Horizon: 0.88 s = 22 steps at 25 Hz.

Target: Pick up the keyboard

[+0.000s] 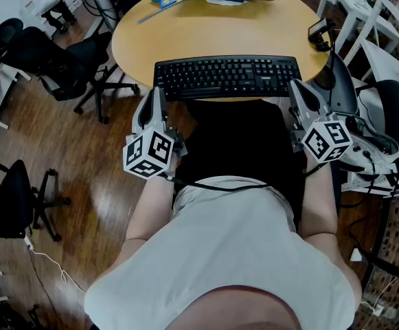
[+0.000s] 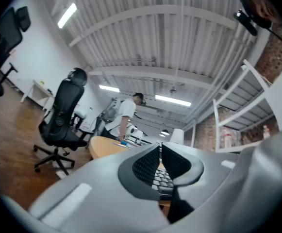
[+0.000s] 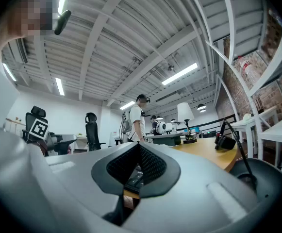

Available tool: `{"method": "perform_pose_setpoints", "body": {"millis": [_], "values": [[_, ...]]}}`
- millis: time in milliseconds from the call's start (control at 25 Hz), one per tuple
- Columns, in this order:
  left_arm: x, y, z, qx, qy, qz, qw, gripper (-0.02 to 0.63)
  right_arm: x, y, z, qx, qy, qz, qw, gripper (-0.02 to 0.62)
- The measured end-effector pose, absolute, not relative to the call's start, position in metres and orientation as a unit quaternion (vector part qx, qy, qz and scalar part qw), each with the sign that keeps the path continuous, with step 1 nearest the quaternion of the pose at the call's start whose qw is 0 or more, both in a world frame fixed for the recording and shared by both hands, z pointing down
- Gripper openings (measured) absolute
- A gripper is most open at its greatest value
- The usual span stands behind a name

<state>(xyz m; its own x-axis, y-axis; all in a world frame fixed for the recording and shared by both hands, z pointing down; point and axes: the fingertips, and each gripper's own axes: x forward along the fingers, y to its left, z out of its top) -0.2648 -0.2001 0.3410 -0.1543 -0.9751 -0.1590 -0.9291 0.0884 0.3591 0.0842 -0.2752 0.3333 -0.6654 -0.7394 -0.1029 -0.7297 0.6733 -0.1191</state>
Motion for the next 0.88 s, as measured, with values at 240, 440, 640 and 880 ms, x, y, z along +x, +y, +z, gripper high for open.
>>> {"method": "perform_pose_setpoints", "body": {"millis": [240, 440, 640, 880], "values": [[-0.306, -0.224, 0.403, 0.576, -0.722, -0.303, 0.236, 0.354, 0.078, -0.288, 0.326, -0.404, 0.911, -0.026, 0.082, 0.003], [-0.296, -0.242, 0.443, 0.543, -0.65, -0.381, 0.369, 0.422, 0.077, -0.29, 0.324, -0.4, 0.912, -0.027, 0.083, 0.003], [-0.287, -0.255, 0.457, 0.527, -0.617, -0.401, 0.425, 0.449, 0.085, -0.286, 0.325, -0.408, 0.909, -0.029, 0.085, 0.002], [-0.278, -0.27, 0.464, 0.527, -0.583, -0.417, 0.458, 0.449, 0.092, -0.287, 0.326, -0.416, 0.904, -0.033, 0.088, 0.003]]}}
